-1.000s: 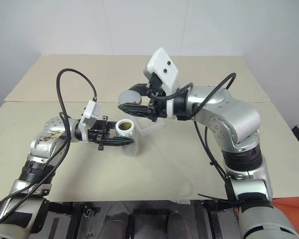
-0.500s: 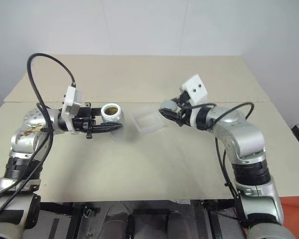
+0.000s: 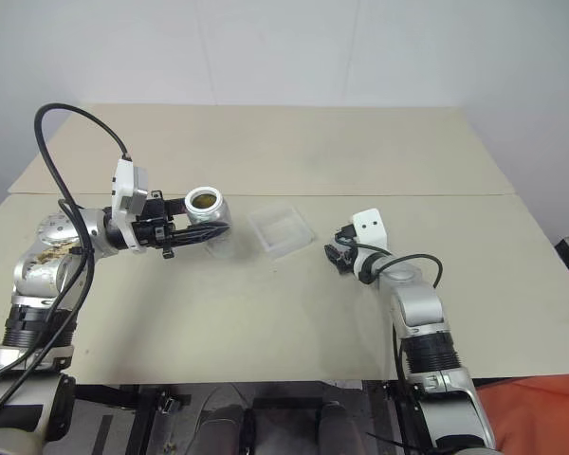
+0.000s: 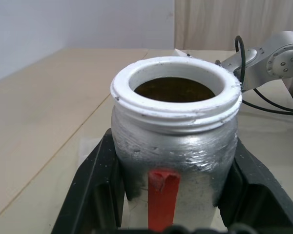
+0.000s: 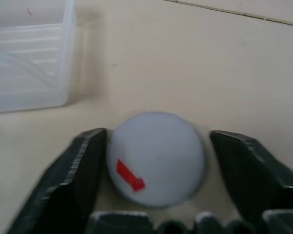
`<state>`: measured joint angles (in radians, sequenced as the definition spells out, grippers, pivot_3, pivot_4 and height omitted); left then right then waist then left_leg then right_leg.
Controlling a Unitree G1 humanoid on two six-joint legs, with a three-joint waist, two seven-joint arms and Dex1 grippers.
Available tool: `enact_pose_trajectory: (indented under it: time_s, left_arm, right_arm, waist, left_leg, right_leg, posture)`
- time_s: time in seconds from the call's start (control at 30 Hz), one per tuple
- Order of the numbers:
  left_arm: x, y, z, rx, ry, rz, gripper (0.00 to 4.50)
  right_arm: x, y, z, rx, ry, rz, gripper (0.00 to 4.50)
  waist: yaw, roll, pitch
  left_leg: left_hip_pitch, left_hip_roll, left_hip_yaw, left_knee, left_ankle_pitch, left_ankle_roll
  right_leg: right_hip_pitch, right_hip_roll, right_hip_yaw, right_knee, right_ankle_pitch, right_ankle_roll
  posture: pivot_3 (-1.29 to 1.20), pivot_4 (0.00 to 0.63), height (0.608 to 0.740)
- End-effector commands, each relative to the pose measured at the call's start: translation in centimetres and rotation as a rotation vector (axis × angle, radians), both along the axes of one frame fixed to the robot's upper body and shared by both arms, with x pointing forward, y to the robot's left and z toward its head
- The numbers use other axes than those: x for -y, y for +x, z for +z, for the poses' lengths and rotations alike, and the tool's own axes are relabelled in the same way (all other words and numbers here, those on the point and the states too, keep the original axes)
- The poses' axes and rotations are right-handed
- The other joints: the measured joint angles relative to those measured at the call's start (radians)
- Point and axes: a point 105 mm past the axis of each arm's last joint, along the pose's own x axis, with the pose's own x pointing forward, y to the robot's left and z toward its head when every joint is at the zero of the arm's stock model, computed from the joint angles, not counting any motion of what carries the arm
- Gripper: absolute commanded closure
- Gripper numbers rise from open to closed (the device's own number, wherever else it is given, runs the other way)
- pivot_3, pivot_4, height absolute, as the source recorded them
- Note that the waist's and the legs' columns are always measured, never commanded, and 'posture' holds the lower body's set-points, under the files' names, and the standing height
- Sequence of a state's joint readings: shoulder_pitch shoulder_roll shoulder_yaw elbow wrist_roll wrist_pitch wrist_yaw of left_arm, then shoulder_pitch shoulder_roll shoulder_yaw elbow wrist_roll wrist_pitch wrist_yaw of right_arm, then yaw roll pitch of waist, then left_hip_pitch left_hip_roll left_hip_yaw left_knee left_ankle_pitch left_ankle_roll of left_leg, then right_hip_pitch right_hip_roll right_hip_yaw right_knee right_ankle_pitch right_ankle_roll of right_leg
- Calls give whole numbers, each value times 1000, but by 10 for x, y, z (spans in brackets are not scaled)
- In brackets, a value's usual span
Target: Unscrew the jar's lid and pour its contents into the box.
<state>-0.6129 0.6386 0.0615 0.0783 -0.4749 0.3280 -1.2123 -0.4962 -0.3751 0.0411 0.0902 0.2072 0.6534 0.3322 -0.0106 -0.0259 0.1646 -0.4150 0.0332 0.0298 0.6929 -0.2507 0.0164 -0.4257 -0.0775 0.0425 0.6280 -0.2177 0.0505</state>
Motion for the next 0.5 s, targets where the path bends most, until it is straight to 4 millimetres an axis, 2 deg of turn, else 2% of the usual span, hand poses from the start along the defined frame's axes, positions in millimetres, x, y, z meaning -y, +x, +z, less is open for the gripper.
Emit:
enact_pose_trajectory:
  time_s: [0.03,0.17,0.27,0.37,0.5]
  left_arm:
    - [-5,-3,13,52,1,17,2443]
    - [-8,0,11,72,41,39,2443]
    - [-11,11,10,112,58,109,2443]
    - [-11,35,14,197,105,230,2443]
    - [-6,80,45,508,194,471,2443]
  right_arm:
    - [4,-14,40,97,-32,92,36]
    - [2,-37,70,131,-72,249,36]
    - [1,-53,87,116,-60,367,36]
    - [-2,-65,106,115,-20,461,36]
    - [-4,-77,129,119,25,550,36]
  waist:
    - [-2,0,0]
    - [-5,0,0]
    - [-4,0,0]
    - [0,0,0]
    - [17,-1,0]
  left_leg:
    - [0,0,0,0,0,0]
    - [0,1,0,0,0,0]
    - [1,1,0,0,0,0]
    - [2,0,0,0,0,0]
    - [1,-1,0,1,0,0]
  right_leg:
    - [0,0,0,0,0,0]
    - [0,1,0,0,0,0]
    - [1,1,0,-1,0,0]
    - [2,1,0,-2,0,0]
    - [2,0,0,-3,0,0]
  posture:
    - [0,150,740]
    - [0,150,740]
    - [0,150,740]
    - [0,150,740]
    - [0,150,740]
